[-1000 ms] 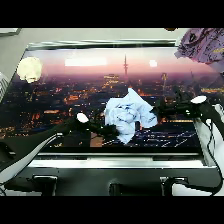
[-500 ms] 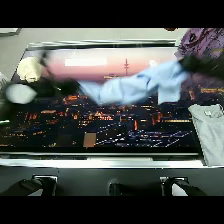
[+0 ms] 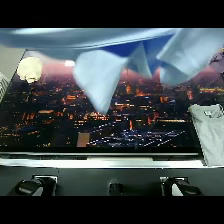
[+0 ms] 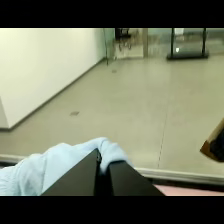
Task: Fold the clothes and pants, and hang the long-sleeved shirts on hangers.
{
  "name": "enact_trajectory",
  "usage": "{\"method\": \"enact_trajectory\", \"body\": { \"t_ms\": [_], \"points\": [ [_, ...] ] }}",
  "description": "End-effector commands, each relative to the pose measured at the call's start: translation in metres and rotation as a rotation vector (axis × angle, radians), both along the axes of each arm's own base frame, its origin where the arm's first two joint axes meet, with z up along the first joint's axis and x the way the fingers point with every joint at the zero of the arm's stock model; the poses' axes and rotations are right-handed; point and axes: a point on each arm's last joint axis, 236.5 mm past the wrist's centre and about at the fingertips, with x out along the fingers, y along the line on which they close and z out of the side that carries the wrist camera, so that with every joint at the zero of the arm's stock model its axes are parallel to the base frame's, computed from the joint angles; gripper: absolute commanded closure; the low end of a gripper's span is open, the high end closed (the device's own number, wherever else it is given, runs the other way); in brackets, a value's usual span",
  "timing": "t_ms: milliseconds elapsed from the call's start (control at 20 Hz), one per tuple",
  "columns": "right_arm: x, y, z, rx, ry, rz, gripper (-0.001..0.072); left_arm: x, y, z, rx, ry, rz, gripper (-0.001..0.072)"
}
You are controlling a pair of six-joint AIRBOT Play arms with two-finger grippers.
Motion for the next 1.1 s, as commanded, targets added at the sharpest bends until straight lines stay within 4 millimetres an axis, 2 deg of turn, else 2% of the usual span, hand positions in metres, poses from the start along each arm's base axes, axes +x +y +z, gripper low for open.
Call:
{"method": "enact_trajectory", "body": {
  "t_ms": [0,100,150,200,300,400,500,600,700,800,850,950,1000,1050],
  "points": [
    [-0.034,-0.001,0.022,0.072,-0.053,-0.022,0.0679,-0.024,0.015,0.014,-0.049,-0.031,0.039,0.0693],
    [-0.008,0.000,0.006,0.146,0.031,0.015,0.0679,-0.001,0.011,-0.014,-0.049,0.077,0.043,0.0693],
    [0.017,0.002,-0.015,0.187,0.125,0.047,0.0679,0.014,0.008,-0.037,-0.046,0.161,0.047,0.0693],
    [0.044,0.006,-0.043,0.222,0.239,0.085,0.0679,0.032,0.003,-0.067,-0.028,0.270,0.049,0.0692],
    [0.104,0.018,-0.123,0.269,0.526,0.160,0.0679,0.067,-0.003,-0.137,0.020,0.503,0.064,0.0692],
    [0.157,0.044,-0.215,0.245,0.794,0.234,0.0679,0.098,-0.009,-0.215,0.074,0.732,0.077,0.0690],
    [0.205,0.069,-0.317,0.163,1.002,0.249,0.0678,0.127,-0.015,-0.290,0.119,0.908,0.087,0.0691],
    [0.241,0.082,-0.421,0.091,1.172,0.190,0.0678,0.154,-0.020,-0.364,0.156,1.052,0.092,0.0690],
    [0.262,0.098,-0.493,0.096,1.267,0.174,0.0678,0.172,-0.024,-0.433,0.185,1.163,0.094,0.0690],
    [0.275,0.107,-0.545,0.154,1.329,0.146,0.0678,0.179,-0.026,-0.485,0.205,1.239,0.094,0.0690],
    [0.281,0.108,-0.562,0.194,1.346,0.125,0.0678,0.182,-0.027,-0.502,0.211,1.260,0.093,0.0690],
    [0.290,0.105,-0.577,0.258,1.354,0.079,0.0674,0.184,-0.027,-0.521,0.217,1.281,0.093,0.0690],
    [0.293,0.104,-0.577,0.269,1.348,0.071,0.0627,0.184,-0.027,-0.524,0.218,1.284,0.093,0.0686],
    [0.293,0.100,-0.573,0.272,1.348,0.070,0.0525,0.184,-0.026,-0.522,0.216,1.282,0.096,0.0624]
  ]
}}
